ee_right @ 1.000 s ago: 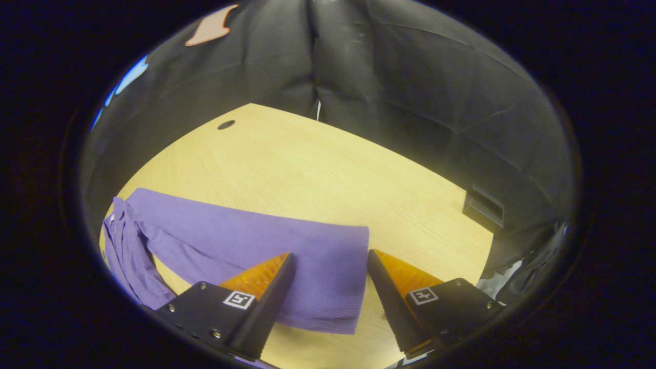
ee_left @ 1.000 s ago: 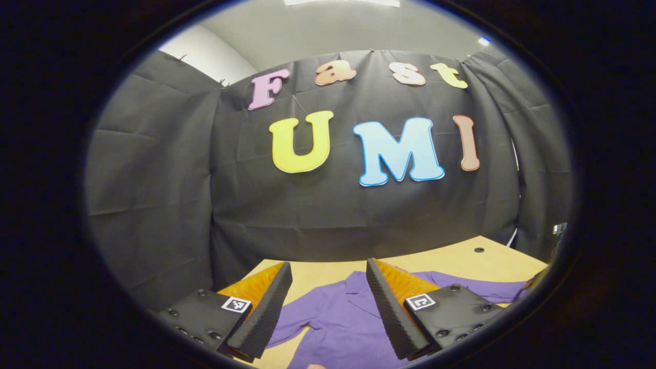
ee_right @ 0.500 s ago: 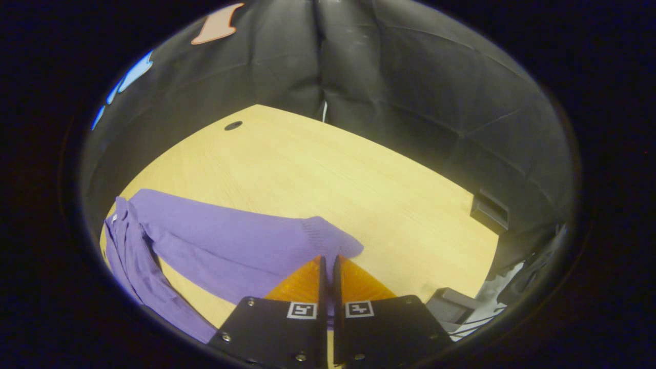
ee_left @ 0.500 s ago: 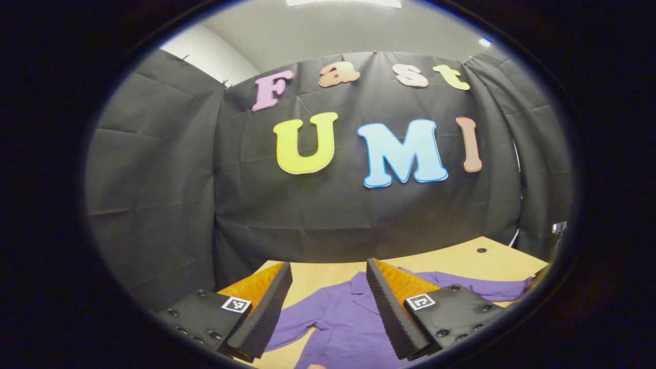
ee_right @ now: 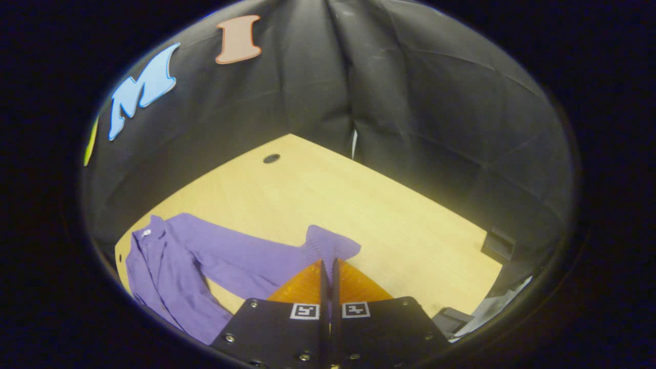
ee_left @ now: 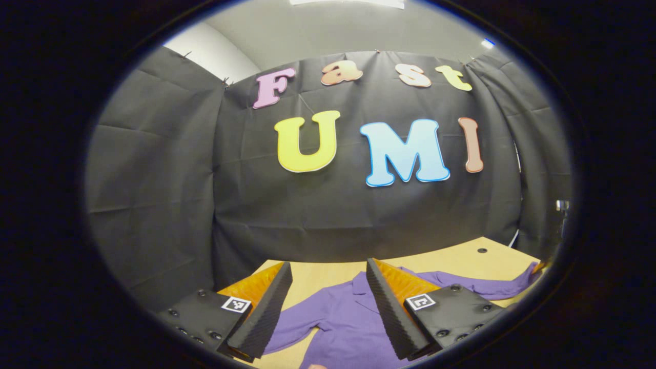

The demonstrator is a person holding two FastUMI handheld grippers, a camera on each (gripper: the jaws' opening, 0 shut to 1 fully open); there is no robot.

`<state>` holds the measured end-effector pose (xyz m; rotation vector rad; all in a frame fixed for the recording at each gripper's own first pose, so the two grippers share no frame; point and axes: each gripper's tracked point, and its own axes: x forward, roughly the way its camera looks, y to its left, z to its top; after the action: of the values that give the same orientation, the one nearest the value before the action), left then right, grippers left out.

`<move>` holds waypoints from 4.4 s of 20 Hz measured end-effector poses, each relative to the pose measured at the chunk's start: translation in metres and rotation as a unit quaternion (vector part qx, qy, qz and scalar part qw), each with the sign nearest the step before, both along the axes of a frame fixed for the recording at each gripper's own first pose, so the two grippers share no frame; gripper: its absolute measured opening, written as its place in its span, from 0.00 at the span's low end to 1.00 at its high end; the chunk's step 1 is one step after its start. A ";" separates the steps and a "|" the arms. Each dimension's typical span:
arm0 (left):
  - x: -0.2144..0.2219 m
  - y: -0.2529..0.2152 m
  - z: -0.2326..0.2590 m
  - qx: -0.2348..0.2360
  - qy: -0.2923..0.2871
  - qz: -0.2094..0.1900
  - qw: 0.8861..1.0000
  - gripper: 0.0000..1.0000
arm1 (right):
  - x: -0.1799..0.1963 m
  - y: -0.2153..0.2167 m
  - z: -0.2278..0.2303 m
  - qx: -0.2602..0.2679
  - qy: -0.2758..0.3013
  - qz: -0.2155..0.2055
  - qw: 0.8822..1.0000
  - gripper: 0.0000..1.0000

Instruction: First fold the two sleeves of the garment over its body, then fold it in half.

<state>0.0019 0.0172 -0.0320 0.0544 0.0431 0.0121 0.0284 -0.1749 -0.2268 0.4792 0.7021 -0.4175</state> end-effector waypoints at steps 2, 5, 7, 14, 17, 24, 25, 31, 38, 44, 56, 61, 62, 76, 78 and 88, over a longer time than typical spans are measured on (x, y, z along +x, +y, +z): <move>0.002 0.000 -0.001 -0.002 -0.001 -0.003 1.000 0.95 | 0.024 0.013 0.032 0.003 -0.031 0.021 0.999 0.01; 0.005 0.006 -0.002 -0.004 -0.002 -0.003 1.000 0.95 | 0.059 0.044 0.072 0.003 -0.070 0.053 0.996 0.01; 0.006 0.011 -0.004 -0.005 0.000 0.000 1.000 0.94 | 0.079 0.064 0.092 -0.005 -0.088 0.074 0.993 0.01; 0.004 0.045 -0.009 -0.012 0.001 0.024 1.000 0.94 | 0.134 0.150 0.140 -0.001 -0.132 0.144 0.981 0.01; -0.003 0.062 -0.008 -0.013 0.000 0.042 0.999 0.94 | 0.154 0.190 0.152 0.007 -0.145 0.174 0.974 0.01; -0.016 0.092 -0.009 -0.013 -0.001 0.083 0.996 0.94 | 0.187 0.313 0.165 0.027 -0.157 0.271 0.949 0.01; -0.018 0.096 -0.009 -0.014 0.000 0.087 0.996 0.94 | 0.187 0.332 0.162 0.028 -0.154 0.288 0.945 0.01; -0.029 0.125 -0.011 -0.010 0.003 0.118 0.993 0.94 | 0.182 0.422 0.123 0.006 -0.109 0.370 0.922 0.02; -0.043 0.149 -0.021 -0.012 0.014 0.150 0.988 0.94 | 0.169 0.490 0.085 -0.018 -0.074 0.436 0.897 0.02; -0.056 0.164 -0.030 -0.021 0.023 0.175 0.984 0.94 | 0.162 0.512 0.068 -0.062 -0.061 0.465 0.881 0.10; -0.073 0.192 -0.072 -0.053 0.055 0.220 0.973 0.94 | 0.149 0.483 0.163 -0.093 -0.175 0.446 0.873 0.79; -0.089 0.245 -0.125 -0.100 0.096 0.289 0.947 0.94 | 0.135 0.457 0.215 -0.097 -0.228 0.429 0.869 0.79; -0.095 0.254 -0.136 -0.107 0.104 0.303 0.941 0.94 | 0.132 0.452 0.223 -0.095 -0.235 0.425 0.869 0.79; -0.126 0.321 -0.274 -0.189 0.247 0.417 0.854 0.96 | 0.093 0.365 0.285 -0.149 -0.301 0.376 0.864 0.78; -0.130 0.323 -0.285 -0.202 0.258 0.418 0.847 0.96 | 0.088 0.356 0.288 -0.150 -0.301 0.370 0.866 0.79; -0.130 0.321 -0.318 -0.179 0.293 0.412 0.844 0.94 | 0.068 0.332 0.268 -0.137 -0.280 0.362 0.879 0.78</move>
<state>-0.1278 0.3384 -0.3505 -0.3457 0.6836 0.8568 0.0959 0.1568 0.0416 0.0307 0.2081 0.3294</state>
